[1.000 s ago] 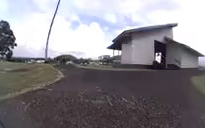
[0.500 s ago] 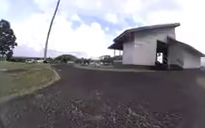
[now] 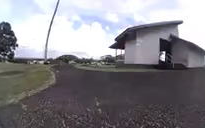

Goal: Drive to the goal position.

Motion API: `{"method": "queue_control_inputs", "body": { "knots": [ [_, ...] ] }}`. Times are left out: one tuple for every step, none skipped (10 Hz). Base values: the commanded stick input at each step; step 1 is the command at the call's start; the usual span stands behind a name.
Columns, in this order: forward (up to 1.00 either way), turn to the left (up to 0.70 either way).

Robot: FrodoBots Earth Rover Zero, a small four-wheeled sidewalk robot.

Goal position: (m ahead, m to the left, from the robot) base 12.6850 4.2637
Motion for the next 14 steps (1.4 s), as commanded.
{"method": "queue_control_inputs", "body": {
  "knots": [
    [0.85,-0.34],
    [0.85,-0.34],
    [0.85,-0.34],
    [0.85,-0.34],
    [0.85,-0.34],
    [0.85,-0.34],
    [0.85,-0.34],
    [0.85,-0.09],
    [0.85,0.0],
    [0.85,0.15],
    [0.85,0.24],
    [0.85,0.32],
    [0.85,0.34],
    [0.85,0.34]
  ]
}}
